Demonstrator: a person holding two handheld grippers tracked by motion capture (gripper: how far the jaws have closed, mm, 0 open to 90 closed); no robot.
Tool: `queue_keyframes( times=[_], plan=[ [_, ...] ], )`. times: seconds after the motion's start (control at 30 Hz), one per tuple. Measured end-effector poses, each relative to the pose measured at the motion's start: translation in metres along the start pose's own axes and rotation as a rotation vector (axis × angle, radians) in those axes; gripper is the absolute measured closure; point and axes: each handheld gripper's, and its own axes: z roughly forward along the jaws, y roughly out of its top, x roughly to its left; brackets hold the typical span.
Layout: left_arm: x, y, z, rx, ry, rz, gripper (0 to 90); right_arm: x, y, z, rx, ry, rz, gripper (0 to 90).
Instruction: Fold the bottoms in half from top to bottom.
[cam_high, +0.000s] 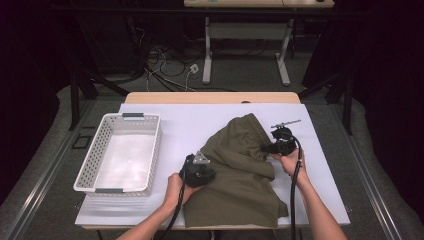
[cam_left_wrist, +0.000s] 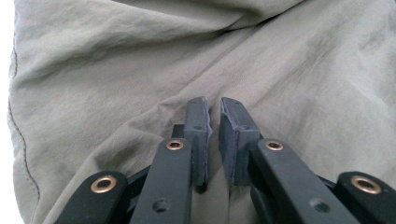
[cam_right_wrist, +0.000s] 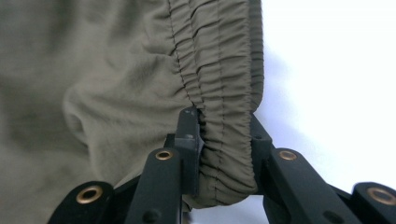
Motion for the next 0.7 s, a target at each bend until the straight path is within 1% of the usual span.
queue_keyframes(
  times=[0.07,0.1,0.13,0.17,0.2,0.23,0.3,0.33,0.37,0.4,0.43,0.47,0.5,0.53,0.57,0.6,0.63,0.67,0.7],
  plan=[
    [0.0,0.0,0.0,-0.003,-0.004,-0.007,79.8,0.006,0.003,-0.008,-0.036,-0.007,-0.046,74.0],
    [0.0,0.0,-0.001,0.004,-0.006,-0.003,79.0,0.009,0.005,-0.012,-0.044,-0.009,-0.07,74.1],
    [0.0,0.0,-0.001,0.003,-0.006,-0.005,78.0,0.014,0.006,-0.017,-0.064,-0.013,-0.086,74.2],
    [-0.001,0.0,-0.002,-0.001,-0.005,-0.007,76.7,0.017,0.007,-0.021,-0.078,-0.016,-0.116,74.2],
    [-0.001,0.0,-0.002,-0.005,-0.005,-0.006,74.8,0.022,0.008,-0.024,-0.085,-0.017,-0.134,74.3],
    [-0.001,0.001,-0.004,-0.005,-0.005,-0.001,71.8,0.026,0.009,-0.028,-0.105,-0.015,-0.156,74.3],
    [-0.001,0.001,-0.007,-0.013,-0.004,-0.009,64.2,0.037,0.009,-0.033,-0.117,-0.021,-0.206,74.3],
    [-0.001,0.002,-0.008,-0.01,-0.001,-0.002,59.8,0.043,0.009,-0.037,-0.136,-0.013,-0.232,74.3],
    [-0.001,0.002,-0.009,-0.014,0.004,-0.003,55.6,0.047,0.009,-0.039,-0.138,-0.018,-0.252,74.3],
    [-0.001,0.002,-0.01,-0.012,0.0,-0.007,51.0,0.052,0.009,-0.042,-0.15,-0.026,-0.283,74.3],
    [-0.001,0.002,-0.011,-0.01,0.0,-0.006,47.0,0.058,0.008,-0.045,-0.161,-0.018,-0.309,74.4],
    [-0.001,0.002,-0.013,-0.007,0.008,0.0,44.7,0.062,0.008,-0.047,-0.153,-0.02,-0.327,74.4],
    [-0.001,0.002,-0.013,-0.004,0.005,-0.004,41.8,0.067,0.007,-0.048,-0.16,-0.025,-0.345,74.4],
    [0.0,0.002,-0.013,-0.006,0.004,-0.002,39.1,0.072,0.006,-0.05,-0.167,-0.018,-0.376,74.4],
    [0.0,0.001,-0.014,0.0,0.007,0.0,37.1,0.076,0.004,-0.051,-0.164,-0.013,-0.392,74.4],
    [0.0,0.001,-0.015,-0.002,0.009,-0.005,35.7,0.079,0.003,-0.051,-0.167,-0.016,-0.404,74.3],
    [0.0,0.001,-0.016,-0.006,0.002,-0.008,33.7,0.082,0.001,-0.052,-0.173,-0.014,-0.42,74.3],
    [0.0,0.001,-0.017,-0.001,0.008,0.002,32.5,0.085,0.0,-0.052,-0.167,-0.007,-0.433,74.3],
    [0.0,0.001,-0.018,0.001,0.011,0.006,30.8,0.087,-0.001,-0.053,-0.173,0.001,-0.439,74.2]
  ],
)
